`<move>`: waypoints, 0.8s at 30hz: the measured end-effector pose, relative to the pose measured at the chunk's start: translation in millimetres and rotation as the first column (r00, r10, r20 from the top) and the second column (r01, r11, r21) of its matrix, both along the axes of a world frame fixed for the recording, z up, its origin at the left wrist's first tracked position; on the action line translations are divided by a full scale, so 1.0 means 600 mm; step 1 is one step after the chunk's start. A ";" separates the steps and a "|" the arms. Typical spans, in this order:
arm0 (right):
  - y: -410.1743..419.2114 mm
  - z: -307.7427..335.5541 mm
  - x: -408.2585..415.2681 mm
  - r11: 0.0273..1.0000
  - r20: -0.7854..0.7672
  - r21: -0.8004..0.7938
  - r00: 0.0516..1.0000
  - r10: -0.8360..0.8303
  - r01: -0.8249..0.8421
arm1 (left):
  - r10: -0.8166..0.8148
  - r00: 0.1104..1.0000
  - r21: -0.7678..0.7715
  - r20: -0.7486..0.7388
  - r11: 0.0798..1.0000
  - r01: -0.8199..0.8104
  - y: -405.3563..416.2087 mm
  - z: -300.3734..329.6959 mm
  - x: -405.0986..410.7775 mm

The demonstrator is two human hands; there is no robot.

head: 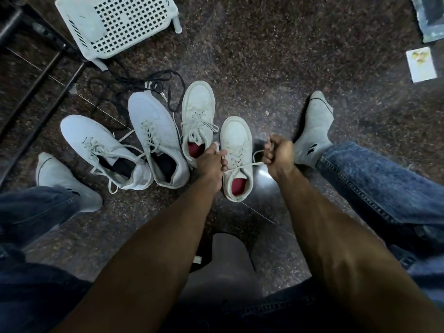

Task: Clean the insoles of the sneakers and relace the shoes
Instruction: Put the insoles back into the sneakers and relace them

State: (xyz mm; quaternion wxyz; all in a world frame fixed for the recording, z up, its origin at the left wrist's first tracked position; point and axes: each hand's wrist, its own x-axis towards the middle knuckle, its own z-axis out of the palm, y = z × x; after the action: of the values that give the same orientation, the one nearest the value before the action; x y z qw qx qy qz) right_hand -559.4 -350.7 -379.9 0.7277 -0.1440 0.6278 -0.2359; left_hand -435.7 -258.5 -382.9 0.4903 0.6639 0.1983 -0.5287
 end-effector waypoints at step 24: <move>0.041 0.018 -0.002 0.666 -0.282 -0.241 0.708 0.648 -0.706 | -0.659 0.738 -0.018 0.144 0.744 0.668 0.002 0.023 -0.002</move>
State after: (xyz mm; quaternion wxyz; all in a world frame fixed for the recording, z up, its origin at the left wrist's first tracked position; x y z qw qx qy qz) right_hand -560.3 -326.2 -369.4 0.6709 -0.5070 0.5399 -0.0363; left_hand -436.9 -257.1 -368.9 0.3039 0.7062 -0.1013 -0.6314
